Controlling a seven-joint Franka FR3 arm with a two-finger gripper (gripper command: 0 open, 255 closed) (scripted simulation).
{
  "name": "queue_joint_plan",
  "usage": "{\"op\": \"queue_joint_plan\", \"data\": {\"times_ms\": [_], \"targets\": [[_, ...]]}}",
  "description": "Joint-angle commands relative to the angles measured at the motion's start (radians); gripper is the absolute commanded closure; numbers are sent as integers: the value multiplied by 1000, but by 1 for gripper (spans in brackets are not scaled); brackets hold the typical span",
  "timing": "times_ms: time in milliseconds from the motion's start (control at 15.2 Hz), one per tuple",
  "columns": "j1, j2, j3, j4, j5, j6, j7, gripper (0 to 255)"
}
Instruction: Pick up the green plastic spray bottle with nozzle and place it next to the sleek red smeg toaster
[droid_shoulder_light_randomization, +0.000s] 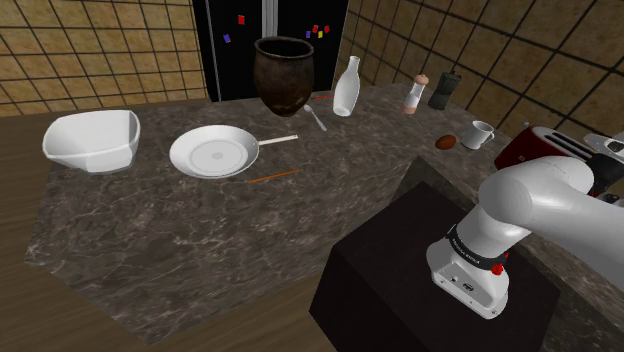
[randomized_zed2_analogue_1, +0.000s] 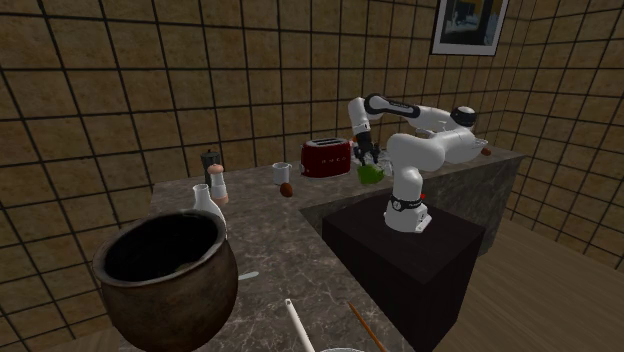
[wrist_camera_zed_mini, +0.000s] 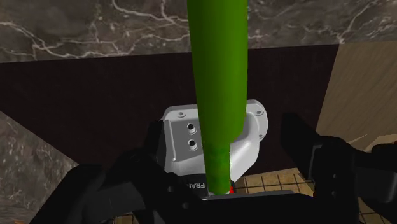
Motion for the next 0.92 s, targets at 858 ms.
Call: {"op": "queue_joint_plan", "data": {"times_ms": [858], "targets": [[81, 55, 70, 124, 74, -44, -4, 0]]}}
